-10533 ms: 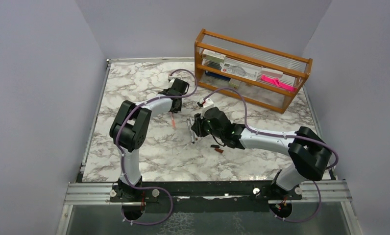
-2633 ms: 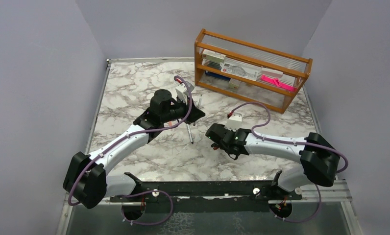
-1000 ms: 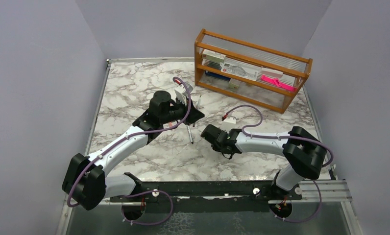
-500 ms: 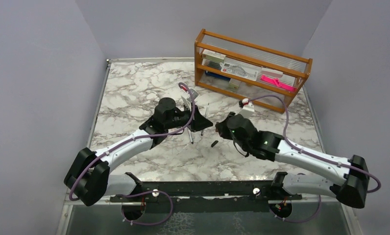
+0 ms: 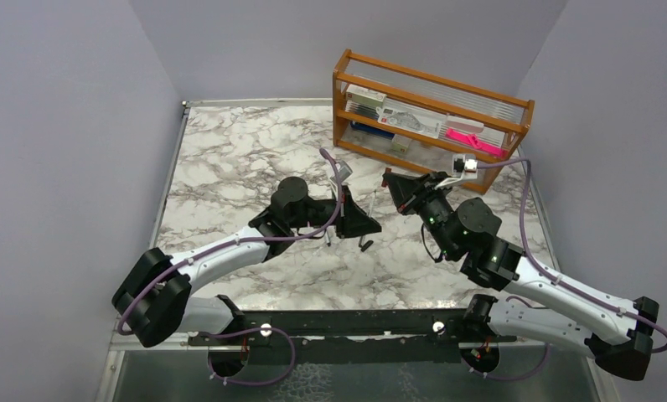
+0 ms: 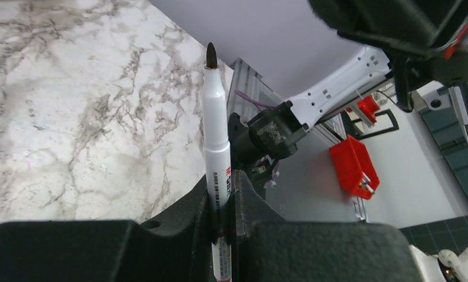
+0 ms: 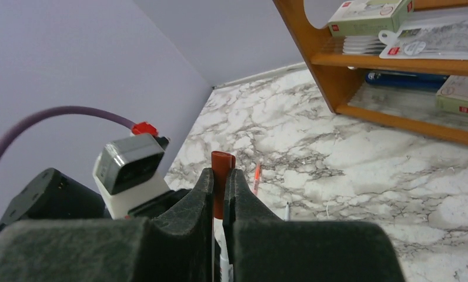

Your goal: Insert the pens into the pen caps

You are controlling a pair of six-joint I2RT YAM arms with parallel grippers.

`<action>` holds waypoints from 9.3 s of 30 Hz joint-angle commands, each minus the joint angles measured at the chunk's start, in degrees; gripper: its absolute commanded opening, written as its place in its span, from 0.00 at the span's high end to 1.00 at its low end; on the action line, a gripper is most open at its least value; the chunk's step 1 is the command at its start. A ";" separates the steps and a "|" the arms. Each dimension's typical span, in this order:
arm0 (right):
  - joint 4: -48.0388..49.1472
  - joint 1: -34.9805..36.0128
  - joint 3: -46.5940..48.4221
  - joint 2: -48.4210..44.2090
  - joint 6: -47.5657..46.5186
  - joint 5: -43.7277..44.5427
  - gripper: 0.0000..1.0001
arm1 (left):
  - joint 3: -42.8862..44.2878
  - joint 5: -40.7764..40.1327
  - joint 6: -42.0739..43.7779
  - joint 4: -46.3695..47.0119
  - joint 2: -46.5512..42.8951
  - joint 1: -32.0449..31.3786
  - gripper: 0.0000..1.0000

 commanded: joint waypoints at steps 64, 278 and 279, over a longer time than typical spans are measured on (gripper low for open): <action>-1.71 -0.17 -4.00 -3.24 1.21 -3.24 0.99 | 6.60 -2.82 2.20 3.17 4.47 -4.00 1.00; 19.17 -3.81 -4.39 11.80 2.91 -33.52 0.99 | -4.01 -9.78 -11.16 17.92 -10.46 11.23 0.51; 19.19 -3.76 -4.56 11.74 3.02 -33.59 0.99 | -3.75 -9.76 -11.15 17.88 -10.19 11.05 0.57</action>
